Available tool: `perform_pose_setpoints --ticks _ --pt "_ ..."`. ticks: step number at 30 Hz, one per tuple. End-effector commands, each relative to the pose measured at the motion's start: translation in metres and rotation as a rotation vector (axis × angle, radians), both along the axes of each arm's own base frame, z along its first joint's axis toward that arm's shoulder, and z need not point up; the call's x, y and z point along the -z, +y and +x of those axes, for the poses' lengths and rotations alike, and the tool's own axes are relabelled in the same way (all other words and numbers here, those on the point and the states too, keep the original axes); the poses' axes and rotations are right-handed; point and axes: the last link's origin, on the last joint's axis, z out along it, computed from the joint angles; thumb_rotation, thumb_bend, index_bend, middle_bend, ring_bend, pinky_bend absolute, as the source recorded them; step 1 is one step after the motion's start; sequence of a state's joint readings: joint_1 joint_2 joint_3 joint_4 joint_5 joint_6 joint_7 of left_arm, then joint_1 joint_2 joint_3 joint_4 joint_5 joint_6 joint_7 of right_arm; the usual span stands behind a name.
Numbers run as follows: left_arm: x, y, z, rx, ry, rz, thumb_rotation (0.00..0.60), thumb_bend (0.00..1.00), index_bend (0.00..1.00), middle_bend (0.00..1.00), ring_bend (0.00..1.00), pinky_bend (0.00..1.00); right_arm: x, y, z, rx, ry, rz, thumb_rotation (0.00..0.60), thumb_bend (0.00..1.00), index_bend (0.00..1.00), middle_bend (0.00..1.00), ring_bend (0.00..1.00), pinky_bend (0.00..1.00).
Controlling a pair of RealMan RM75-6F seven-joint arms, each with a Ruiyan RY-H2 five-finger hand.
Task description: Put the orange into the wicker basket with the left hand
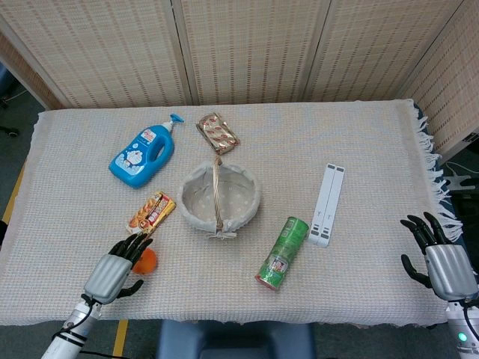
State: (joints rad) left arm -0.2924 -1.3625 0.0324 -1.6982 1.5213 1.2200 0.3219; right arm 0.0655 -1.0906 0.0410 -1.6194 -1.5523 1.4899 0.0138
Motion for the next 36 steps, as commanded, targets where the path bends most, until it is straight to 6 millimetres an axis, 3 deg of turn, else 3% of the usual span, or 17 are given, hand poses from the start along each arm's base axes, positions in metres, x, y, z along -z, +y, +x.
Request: perform_pose_setpoints --ticks 1,13,16,19,25,30,36 --pt "0.017 0.008 -0.002 -0.014 0.027 -0.017 0.600 0.28 0.00 0.00 0.00 0.15 -0.001 0.000 0.000 0.001 -0.004 -0.005 0.600 0.30 0.15 0.11 0.01 0.46" --pt "0.042 0.026 -0.023 -0.098 0.098 -0.032 0.600 0.29 0.00 0.00 0.00 0.17 0.000 0.000 0.000 0.005 0.001 0.006 0.600 0.30 0.15 0.11 0.01 0.46" --pt "0.043 0.027 -0.024 -0.099 0.104 -0.020 0.600 0.32 0.01 0.01 0.01 0.29 0.001 0.000 0.000 0.008 0.003 0.008 0.600 0.30 0.15 0.11 0.01 0.46" --pt "0.044 0.027 -0.024 -0.099 0.104 -0.008 0.600 0.34 0.07 0.08 0.08 0.41 0.001 0.000 0.000 0.008 0.006 0.011 0.600 0.30 0.15 0.11 0.01 0.46" --pt "0.044 0.029 -0.023 -0.093 0.100 0.020 0.600 0.35 0.17 0.19 0.20 0.57 0.001 0.000 0.000 0.011 0.006 0.013 0.600 0.30 0.15 0.11 0.01 0.46" --pt "0.036 0.034 -0.018 -0.072 0.076 0.076 0.600 0.35 0.22 0.23 0.22 0.61 0.001 -0.001 0.000 0.013 0.006 0.015 0.600 0.30 0.15 0.11 0.01 0.46" --pt "0.006 0.058 -0.001 -0.028 0.032 0.218 0.600 0.35 0.27 0.27 0.25 0.63 0.000 0.000 0.000 0.015 0.004 0.017 0.600 0.30 0.15 0.11 0.01 0.46"
